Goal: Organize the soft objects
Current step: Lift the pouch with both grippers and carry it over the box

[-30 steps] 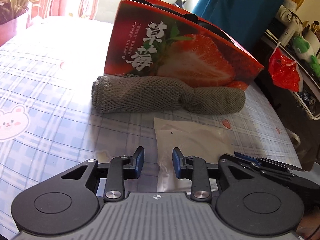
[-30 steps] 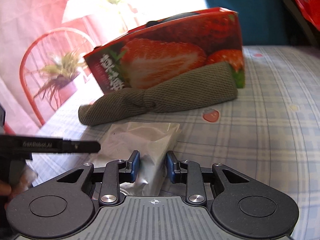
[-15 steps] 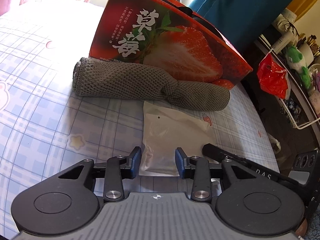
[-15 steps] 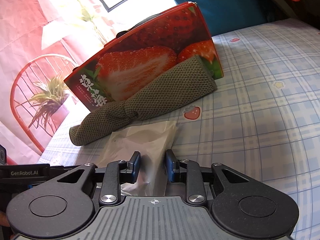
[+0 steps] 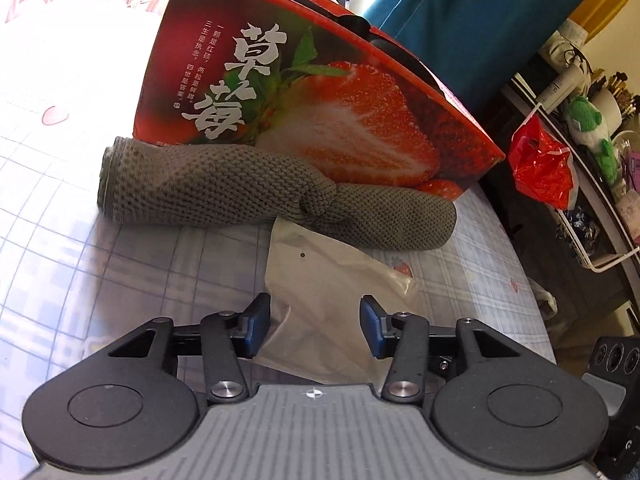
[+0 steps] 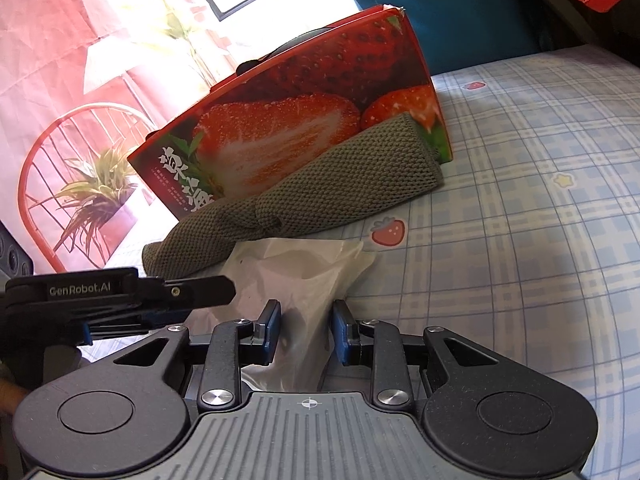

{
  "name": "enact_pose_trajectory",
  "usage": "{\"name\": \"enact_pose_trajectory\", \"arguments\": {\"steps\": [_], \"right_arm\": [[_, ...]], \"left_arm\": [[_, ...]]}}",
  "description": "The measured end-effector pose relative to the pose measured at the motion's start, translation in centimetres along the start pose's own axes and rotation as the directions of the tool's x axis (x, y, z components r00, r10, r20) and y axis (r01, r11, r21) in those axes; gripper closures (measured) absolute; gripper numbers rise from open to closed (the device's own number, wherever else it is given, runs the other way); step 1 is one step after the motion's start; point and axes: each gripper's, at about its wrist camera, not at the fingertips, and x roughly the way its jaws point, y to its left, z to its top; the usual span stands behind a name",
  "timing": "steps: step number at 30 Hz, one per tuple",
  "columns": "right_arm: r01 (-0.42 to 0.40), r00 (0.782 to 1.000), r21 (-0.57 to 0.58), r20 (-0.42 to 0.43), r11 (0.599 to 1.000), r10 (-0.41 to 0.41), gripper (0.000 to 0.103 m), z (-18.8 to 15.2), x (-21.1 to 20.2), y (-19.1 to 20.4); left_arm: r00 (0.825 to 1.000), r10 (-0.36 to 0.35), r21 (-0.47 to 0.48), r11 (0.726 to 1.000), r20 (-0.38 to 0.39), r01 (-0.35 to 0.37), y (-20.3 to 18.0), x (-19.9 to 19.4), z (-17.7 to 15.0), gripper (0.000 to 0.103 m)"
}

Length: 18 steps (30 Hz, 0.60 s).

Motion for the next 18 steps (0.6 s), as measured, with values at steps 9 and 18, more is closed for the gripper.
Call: {"name": "enact_pose_trajectory", "arguments": {"steps": [9, 18], "right_arm": [[-0.025, 0.997, -0.053, 0.072, 0.998, 0.029, 0.079, 0.8, -1.7, 0.5], [-0.043, 0.982, -0.179, 0.173, 0.983, 0.075, 0.080, 4.1, -3.6, 2.7]], "left_arm": [[0.995, -0.086, -0.048, 0.995, 0.048, 0.088, 0.2, -1.7, -0.5, 0.055], [0.972, -0.139, 0.028, 0.990, 0.189, 0.137, -1.9, -5.2, 2.7, 0.059]]}}
